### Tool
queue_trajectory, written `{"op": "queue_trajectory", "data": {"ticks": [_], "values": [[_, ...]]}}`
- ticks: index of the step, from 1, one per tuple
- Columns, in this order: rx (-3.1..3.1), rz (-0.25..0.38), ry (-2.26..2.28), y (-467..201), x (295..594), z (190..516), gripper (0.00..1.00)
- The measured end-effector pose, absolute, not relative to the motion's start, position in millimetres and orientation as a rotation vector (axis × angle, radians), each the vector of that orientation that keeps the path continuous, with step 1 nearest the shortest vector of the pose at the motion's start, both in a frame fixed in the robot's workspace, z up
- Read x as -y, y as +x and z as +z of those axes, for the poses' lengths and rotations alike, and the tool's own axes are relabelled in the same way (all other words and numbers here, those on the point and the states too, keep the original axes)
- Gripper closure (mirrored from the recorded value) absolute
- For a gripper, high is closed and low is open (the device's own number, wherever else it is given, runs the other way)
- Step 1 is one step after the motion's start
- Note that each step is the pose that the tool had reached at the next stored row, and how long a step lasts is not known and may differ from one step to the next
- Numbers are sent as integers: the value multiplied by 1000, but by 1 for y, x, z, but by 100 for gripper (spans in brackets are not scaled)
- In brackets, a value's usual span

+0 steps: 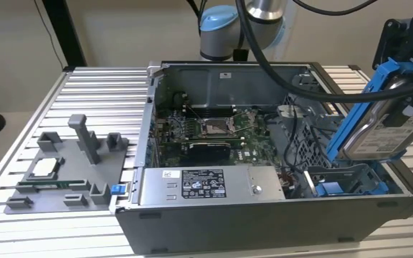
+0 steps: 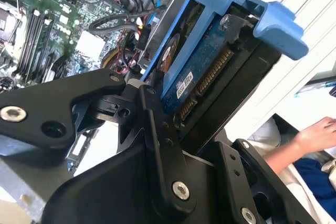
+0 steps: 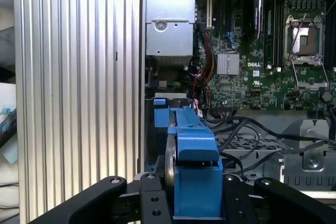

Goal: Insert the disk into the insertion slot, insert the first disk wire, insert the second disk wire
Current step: 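Insert the disk into the insertion slot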

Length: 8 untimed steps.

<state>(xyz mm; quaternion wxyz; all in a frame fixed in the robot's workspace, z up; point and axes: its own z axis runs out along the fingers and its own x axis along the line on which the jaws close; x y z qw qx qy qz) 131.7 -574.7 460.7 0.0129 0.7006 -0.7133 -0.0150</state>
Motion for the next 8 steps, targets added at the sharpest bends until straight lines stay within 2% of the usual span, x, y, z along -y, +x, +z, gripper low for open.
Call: {"op": "queue_trajectory", "data": {"ticks": [8], "values": [[2223,-47,2183,132,575,454,100]]}}
